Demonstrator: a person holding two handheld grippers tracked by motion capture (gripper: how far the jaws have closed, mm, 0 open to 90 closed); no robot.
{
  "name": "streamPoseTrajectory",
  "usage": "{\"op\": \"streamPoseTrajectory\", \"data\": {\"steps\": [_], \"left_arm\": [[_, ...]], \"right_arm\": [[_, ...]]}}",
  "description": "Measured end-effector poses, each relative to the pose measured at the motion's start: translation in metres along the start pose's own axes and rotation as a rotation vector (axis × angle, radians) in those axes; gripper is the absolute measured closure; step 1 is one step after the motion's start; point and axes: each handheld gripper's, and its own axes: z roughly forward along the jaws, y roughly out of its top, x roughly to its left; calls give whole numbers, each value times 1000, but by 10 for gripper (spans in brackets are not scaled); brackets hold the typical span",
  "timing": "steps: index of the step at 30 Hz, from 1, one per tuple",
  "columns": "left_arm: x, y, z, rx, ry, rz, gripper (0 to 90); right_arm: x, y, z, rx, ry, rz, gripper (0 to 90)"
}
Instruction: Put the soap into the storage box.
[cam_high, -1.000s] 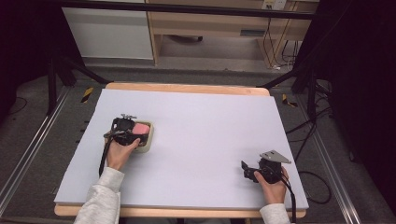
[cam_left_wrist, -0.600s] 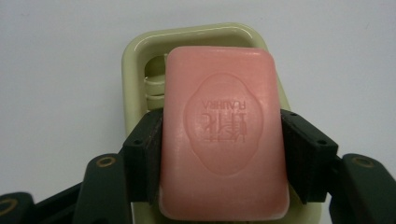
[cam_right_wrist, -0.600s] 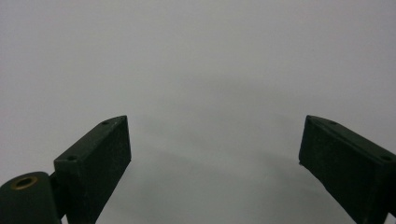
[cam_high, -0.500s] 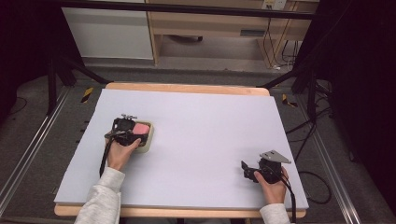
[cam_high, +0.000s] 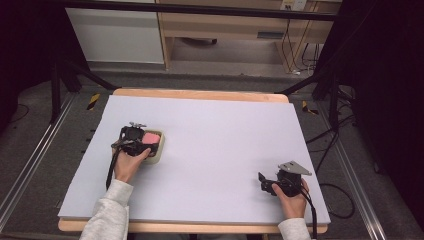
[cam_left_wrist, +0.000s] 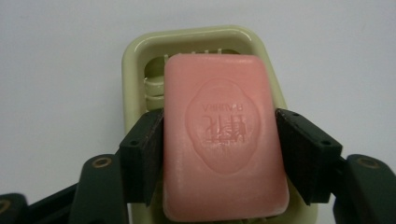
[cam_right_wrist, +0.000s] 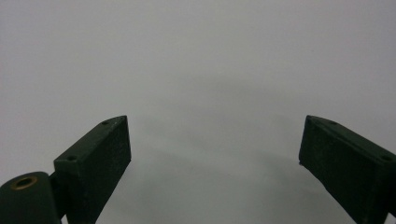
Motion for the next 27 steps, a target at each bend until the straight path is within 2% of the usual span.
{"op": "streamPoseTrajectory", "data": {"steps": [7, 15, 21, 25, 27], "left_arm": [[-1, 3, -11, -41, -11, 0, 296], [-7, 1, -26, -105, -56, 40, 266], [-9, -8, -36, -142, -82, 41, 263], [-5, -17, -42, -171, -95, 47, 229], [-2, -23, -44, -187, -92, 51, 217]], "right_arm": [[0, 0, 0, 0, -1, 1, 94], [0, 0, -1, -3, 1, 7, 93], [0, 0, -1, -5, 0, 11, 92], [-1, -1, -1, -10, -3, 9, 91], [-1, 0, -2, -11, 4, 26, 90]]}}
